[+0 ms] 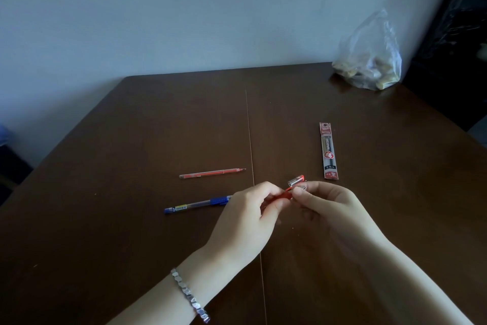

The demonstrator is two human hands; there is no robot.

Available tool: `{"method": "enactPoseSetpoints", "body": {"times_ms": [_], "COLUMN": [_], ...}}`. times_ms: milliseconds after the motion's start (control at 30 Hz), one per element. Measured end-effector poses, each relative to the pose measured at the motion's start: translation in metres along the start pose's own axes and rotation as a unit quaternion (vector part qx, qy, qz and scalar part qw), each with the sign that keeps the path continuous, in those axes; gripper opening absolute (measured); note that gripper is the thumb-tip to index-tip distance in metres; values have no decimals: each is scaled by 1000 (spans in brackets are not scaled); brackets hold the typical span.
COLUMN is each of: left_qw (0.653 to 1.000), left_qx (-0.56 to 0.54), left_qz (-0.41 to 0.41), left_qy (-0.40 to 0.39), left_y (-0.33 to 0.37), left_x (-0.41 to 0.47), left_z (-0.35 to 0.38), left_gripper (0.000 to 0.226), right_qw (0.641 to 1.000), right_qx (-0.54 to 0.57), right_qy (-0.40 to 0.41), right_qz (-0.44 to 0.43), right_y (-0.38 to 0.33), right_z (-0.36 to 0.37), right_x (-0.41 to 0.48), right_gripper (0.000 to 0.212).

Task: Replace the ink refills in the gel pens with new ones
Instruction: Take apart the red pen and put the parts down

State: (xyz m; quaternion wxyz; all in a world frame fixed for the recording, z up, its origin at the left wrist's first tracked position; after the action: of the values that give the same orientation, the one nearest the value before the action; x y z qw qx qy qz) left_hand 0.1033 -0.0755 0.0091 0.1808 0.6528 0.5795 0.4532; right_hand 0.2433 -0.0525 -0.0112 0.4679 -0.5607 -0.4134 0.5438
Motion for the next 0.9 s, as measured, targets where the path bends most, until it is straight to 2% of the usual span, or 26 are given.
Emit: {"method": "enactPoseSetpoints", "body": {"times_ms": [100,167,267,333,467,567,667,800,900], "left_qw": [999,999,999,998,996,994,991,983,971], "left_qx": [1,13,39,49,69,88,114,175,241], "left_qz": [-11,-21,-36,-37,-46,-55,-62,-24,4], "left_qy": [-33,-28,0,8,25,32,41,39,0], "left_y": [-2,-7,-17,-20,-26,-31,-36,-42,-53], "left_x": [0,2,6,7,9,10,14,28,43], "left_z": [-1,-4,-14,-19,-29,-37,-41,-40,-36], "left_gripper": [13,14,14,13,12,6,10,20,20], "right_qw": [999,997,974,944,885,829,799,797,821], "right_qx": [31,39,-123,-242,-398,-514,-562,-559,-522], "right_qy": [-3,43,140,161,113,46,2,-20,4], "right_qz": [-26,-54,-131,-156,-213,-214,-215,-226,-232], "right_y": [-7,-16,-27,-27,-23,-20,-17,-15,-18], "right_z": [-7,-17,-37,-41,-31,-21,-16,-14,-21], "right_x": [3,11,38,59,92,106,110,107,99], "right_gripper": [14,5,11,11,9,15,26,29,33]}}
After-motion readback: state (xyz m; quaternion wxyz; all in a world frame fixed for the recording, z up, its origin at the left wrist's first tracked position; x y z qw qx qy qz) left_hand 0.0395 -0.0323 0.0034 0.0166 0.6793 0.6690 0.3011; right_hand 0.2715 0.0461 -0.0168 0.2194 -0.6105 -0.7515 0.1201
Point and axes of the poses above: each hand's wrist, its own x-axis towards the middle knuckle, its own z-axis out of the palm, y = z × x, the point moved 4 cm from there along x, towards the middle knuckle, and after that the axes turned 14 degrees about y, right-handed, at the moved point
